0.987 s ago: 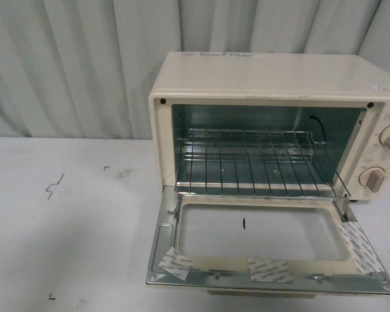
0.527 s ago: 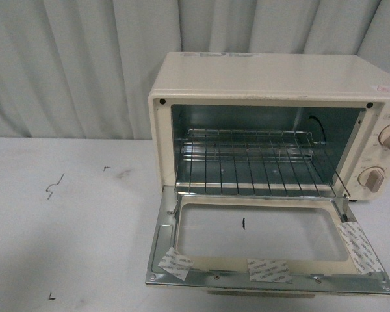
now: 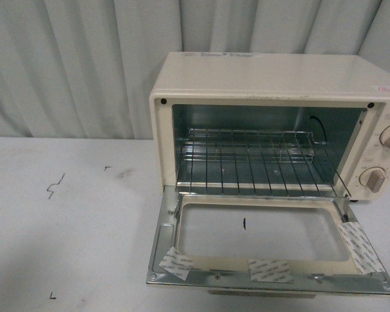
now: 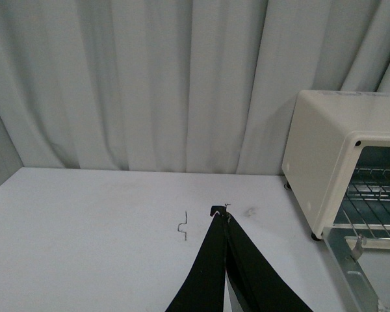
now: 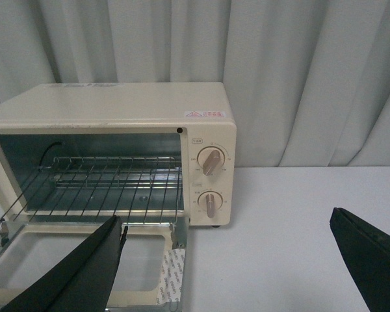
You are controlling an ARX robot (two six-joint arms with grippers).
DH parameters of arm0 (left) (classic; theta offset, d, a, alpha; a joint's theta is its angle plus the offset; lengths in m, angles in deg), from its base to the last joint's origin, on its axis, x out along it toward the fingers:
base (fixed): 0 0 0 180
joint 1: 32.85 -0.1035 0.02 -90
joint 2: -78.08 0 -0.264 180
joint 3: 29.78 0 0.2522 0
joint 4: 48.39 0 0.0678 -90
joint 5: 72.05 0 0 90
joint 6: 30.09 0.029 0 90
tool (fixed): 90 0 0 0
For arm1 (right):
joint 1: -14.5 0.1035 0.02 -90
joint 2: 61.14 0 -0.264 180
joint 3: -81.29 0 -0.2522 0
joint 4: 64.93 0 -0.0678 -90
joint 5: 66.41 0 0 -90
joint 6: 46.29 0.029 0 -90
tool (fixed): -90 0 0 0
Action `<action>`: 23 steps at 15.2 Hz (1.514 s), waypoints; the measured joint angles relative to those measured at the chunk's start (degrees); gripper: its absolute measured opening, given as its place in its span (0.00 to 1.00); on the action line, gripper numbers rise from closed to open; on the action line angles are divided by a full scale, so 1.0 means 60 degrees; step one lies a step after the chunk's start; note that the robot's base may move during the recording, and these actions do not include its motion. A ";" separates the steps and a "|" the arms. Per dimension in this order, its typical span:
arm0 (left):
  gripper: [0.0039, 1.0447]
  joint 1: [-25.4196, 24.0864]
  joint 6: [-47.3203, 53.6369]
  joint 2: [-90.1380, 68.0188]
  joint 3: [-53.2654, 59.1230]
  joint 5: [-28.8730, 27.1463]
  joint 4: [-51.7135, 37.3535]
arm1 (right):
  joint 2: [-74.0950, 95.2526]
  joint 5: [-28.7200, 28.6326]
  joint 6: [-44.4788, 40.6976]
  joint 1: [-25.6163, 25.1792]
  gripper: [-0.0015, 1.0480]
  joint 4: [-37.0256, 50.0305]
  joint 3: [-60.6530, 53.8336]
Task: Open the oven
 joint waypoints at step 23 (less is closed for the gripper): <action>0.73 -0.0007 0.0004 0.2470 -0.0004 0.0000 0.2594 | -0.0004 0.0000 0.0004 0.0000 0.94 0.0004 0.0000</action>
